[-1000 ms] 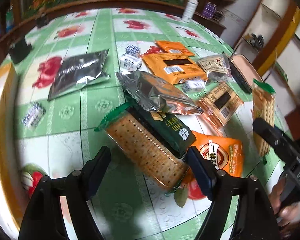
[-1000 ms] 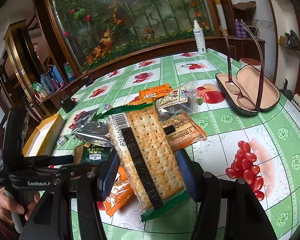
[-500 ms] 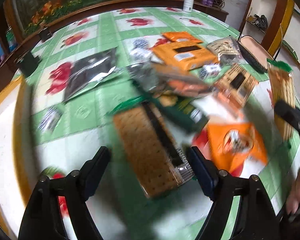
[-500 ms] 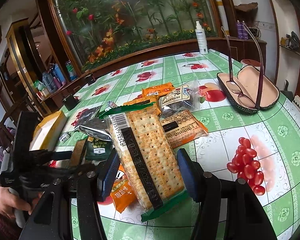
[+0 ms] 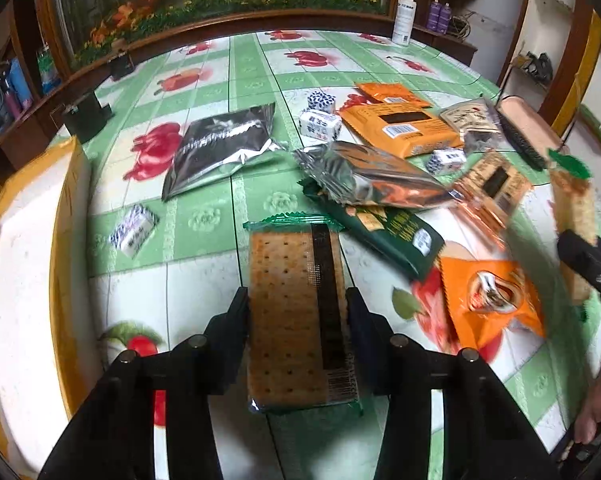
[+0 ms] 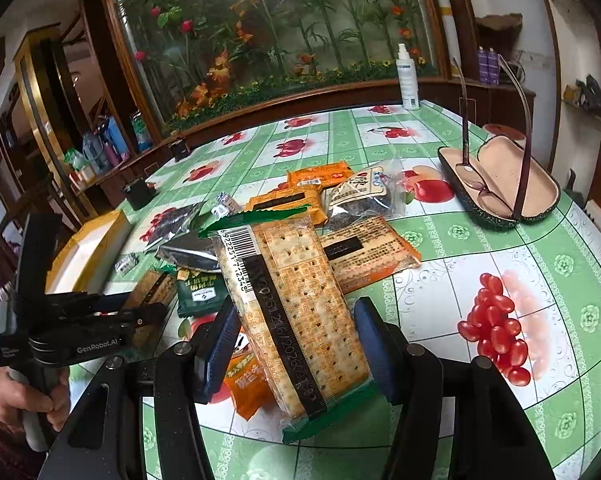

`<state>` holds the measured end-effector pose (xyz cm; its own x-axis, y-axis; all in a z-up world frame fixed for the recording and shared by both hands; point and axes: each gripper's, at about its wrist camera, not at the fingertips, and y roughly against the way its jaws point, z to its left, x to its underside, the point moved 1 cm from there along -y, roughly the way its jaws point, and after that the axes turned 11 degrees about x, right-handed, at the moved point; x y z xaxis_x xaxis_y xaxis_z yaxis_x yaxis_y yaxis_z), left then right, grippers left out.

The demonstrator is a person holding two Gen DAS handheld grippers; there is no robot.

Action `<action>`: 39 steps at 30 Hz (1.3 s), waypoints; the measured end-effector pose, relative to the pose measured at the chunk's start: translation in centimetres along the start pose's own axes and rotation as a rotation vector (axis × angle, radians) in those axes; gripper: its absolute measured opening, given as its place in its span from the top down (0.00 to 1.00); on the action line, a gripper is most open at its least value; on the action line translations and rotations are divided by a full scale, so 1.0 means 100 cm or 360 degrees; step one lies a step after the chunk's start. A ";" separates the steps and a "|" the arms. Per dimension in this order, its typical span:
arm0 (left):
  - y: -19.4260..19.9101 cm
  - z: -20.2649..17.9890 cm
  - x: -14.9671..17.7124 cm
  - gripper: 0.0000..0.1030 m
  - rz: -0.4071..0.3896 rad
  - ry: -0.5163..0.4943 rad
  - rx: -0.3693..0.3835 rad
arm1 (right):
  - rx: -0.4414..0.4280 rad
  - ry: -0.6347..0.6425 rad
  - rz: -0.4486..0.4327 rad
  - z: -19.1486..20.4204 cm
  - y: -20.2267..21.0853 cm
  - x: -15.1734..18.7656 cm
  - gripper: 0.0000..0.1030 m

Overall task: Organize snacks
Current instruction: 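Carry both cracker packs to the white tray and lower them inside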

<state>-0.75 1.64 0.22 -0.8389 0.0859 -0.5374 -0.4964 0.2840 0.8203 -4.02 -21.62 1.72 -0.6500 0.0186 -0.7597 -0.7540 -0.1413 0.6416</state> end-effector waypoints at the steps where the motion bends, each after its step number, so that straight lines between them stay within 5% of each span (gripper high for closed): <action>1: 0.005 0.003 0.004 0.56 -0.0008 0.0031 0.0042 | 0.0005 0.0008 -0.0005 0.001 0.001 0.001 0.39; 6: 0.024 0.015 0.019 0.56 -0.0039 0.0166 0.0249 | -0.0099 -0.0002 0.0029 0.014 0.003 0.004 0.39; 17: 0.085 0.040 0.021 0.56 -0.0257 0.0224 0.0312 | -0.0370 0.0103 0.0161 0.079 0.006 -0.002 0.39; 30: 0.156 0.160 0.028 0.56 -0.0515 0.0526 0.0087 | -0.0625 0.0352 0.0266 0.212 -0.001 -0.053 0.39; 39: 0.137 0.247 0.005 0.56 -0.0387 0.0679 -0.0046 | -0.0671 0.0416 0.0406 0.318 -0.065 -0.084 0.39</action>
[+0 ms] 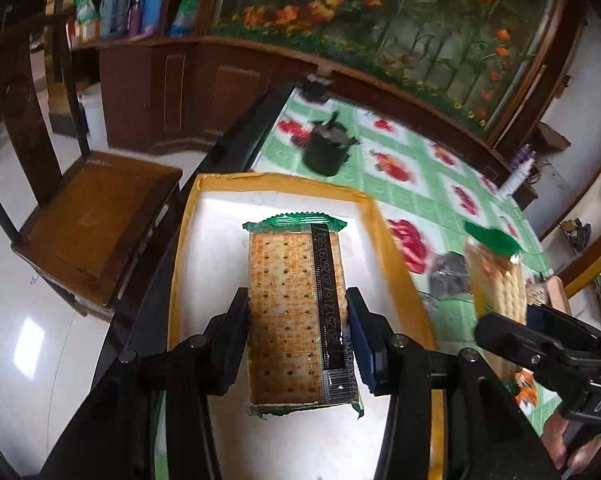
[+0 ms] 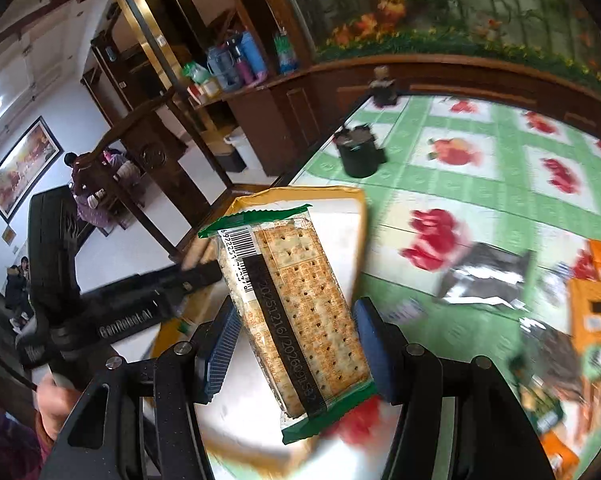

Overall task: Organize snacks
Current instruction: 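Carry both cracker packs to the white tray and lower them inside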

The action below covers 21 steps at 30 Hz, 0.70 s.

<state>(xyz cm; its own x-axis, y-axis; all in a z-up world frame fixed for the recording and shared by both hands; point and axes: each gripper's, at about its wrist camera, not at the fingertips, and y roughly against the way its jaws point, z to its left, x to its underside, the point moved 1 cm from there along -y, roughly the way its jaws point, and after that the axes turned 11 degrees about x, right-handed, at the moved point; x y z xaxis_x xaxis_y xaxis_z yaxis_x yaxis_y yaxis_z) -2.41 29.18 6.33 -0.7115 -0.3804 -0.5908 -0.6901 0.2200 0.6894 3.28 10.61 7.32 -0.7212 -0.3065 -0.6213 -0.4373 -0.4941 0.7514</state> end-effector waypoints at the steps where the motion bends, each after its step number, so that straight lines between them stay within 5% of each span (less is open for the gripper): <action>1: -0.011 0.005 -0.005 0.56 0.0031 0.0013 -0.0031 | -0.0001 -0.0011 0.0017 0.003 -0.009 -0.006 0.39; 12: -0.055 0.018 -0.010 0.56 0.0111 0.0003 -0.0222 | 0.0126 -0.0173 0.0210 0.003 -0.112 -0.047 0.39; 21: -0.059 0.013 -0.007 0.50 0.0075 -0.0064 -0.0268 | 0.0177 -0.0089 0.0237 0.014 -0.128 -0.053 0.39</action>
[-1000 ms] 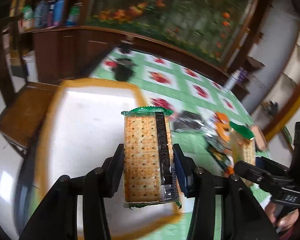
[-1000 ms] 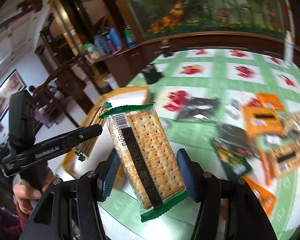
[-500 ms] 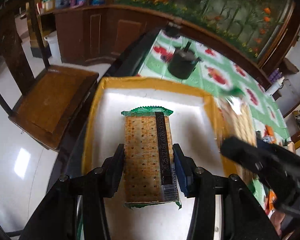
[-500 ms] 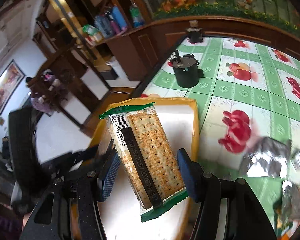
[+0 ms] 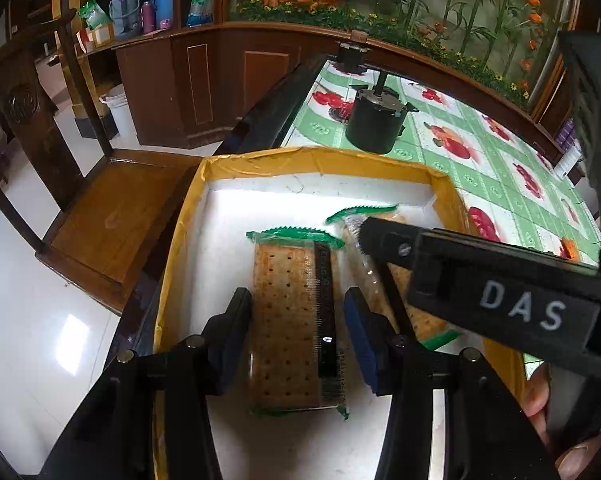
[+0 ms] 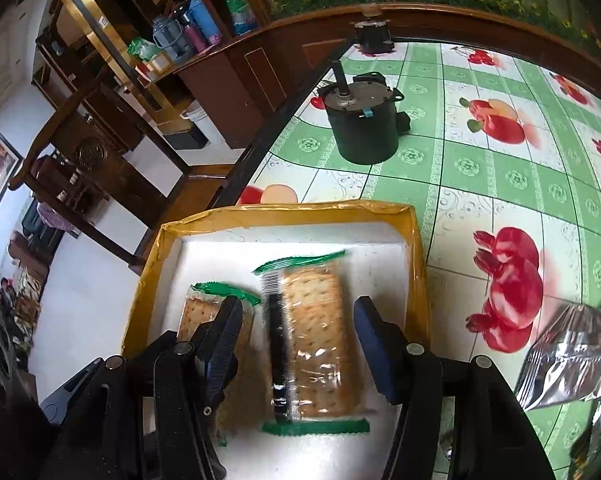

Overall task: Organize snacks
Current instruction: 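Carry both cracker packs to the white tray and lower them inside, then open both tools to release the cracker packs in the tray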

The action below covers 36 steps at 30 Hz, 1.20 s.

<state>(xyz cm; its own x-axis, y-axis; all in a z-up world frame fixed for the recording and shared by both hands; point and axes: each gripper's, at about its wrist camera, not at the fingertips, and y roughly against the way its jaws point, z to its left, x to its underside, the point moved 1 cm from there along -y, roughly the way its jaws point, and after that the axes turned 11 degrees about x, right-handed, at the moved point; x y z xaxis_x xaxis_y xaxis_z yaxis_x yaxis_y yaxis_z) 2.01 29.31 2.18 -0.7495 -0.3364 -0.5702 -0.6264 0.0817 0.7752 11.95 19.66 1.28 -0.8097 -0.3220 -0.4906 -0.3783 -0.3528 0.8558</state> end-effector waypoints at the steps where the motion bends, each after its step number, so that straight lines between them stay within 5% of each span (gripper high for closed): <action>1: 0.001 0.000 0.000 0.47 -0.0003 0.0004 -0.0004 | 0.0004 0.0007 0.0013 0.000 -0.001 0.000 0.38; 5: 0.007 -0.001 0.000 0.29 -0.0038 0.0011 0.0017 | -0.0014 0.0000 0.0019 -0.002 0.000 0.002 0.37; 10: 0.016 -0.005 0.000 0.23 -0.0051 0.0003 0.0026 | -0.0039 -0.0026 -0.0023 -0.005 0.014 0.002 0.22; 25: 0.064 -0.018 0.020 0.21 -0.0156 0.0013 0.0030 | -0.0121 -0.0022 -0.0134 -0.005 0.066 0.023 0.18; 36: 0.081 -0.058 0.044 0.21 -0.0164 -0.0042 0.0076 | -0.0220 -0.0065 -0.0191 -0.045 0.111 0.063 0.18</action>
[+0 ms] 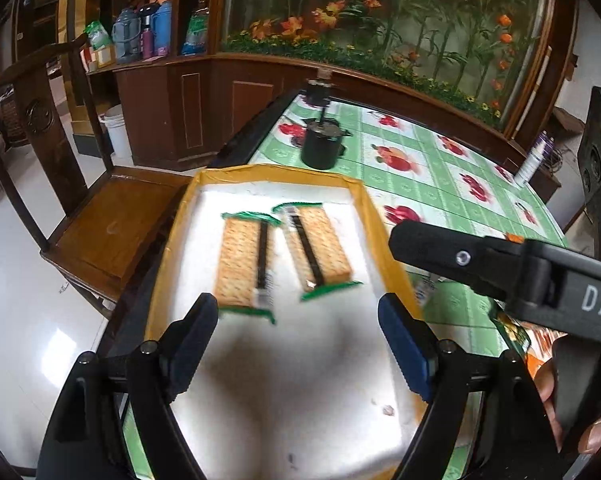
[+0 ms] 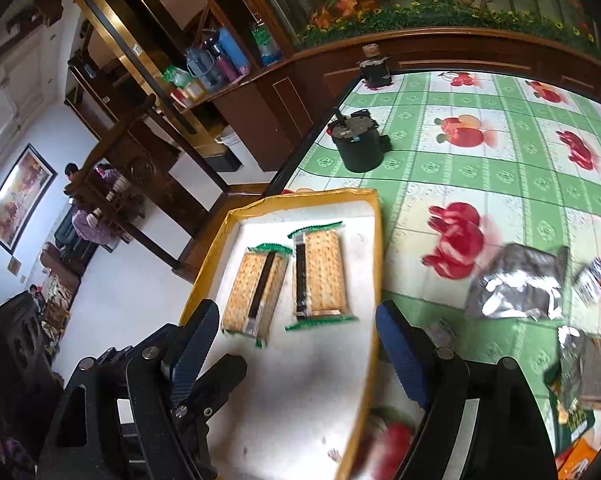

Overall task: Organize snacks
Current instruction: 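Open both tools to release the cracker packs in the tray, then move the left tool to the orange snack bag and grasp it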

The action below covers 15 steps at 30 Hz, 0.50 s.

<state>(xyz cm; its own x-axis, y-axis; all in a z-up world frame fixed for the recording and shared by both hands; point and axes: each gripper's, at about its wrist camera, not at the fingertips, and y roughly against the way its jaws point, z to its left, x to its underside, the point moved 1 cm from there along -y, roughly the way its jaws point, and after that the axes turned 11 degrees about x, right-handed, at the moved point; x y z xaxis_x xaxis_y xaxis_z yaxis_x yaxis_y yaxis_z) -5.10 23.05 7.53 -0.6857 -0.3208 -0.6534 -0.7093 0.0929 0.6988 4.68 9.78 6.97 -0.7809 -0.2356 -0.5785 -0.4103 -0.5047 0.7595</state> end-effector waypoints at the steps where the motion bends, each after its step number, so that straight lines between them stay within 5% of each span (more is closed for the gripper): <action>1: 0.001 -0.006 0.002 0.21 0.0004 -0.0010 0.0015 | -0.0002 -0.0003 -0.0003 -0.004 0.004 0.003 0.18; 15: 0.002 -0.084 0.029 0.21 0.0047 -0.0208 0.0095 | 0.0071 -0.0073 -0.0091 -0.105 0.061 0.047 0.18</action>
<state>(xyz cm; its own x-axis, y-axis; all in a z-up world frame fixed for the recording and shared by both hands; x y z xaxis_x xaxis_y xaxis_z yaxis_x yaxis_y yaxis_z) -5.84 14.21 8.17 -0.7190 -0.1920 -0.6679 -0.6944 0.1573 0.7022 3.46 -3.15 5.80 -0.7761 -0.1684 -0.6077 -0.4747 -0.4784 0.7388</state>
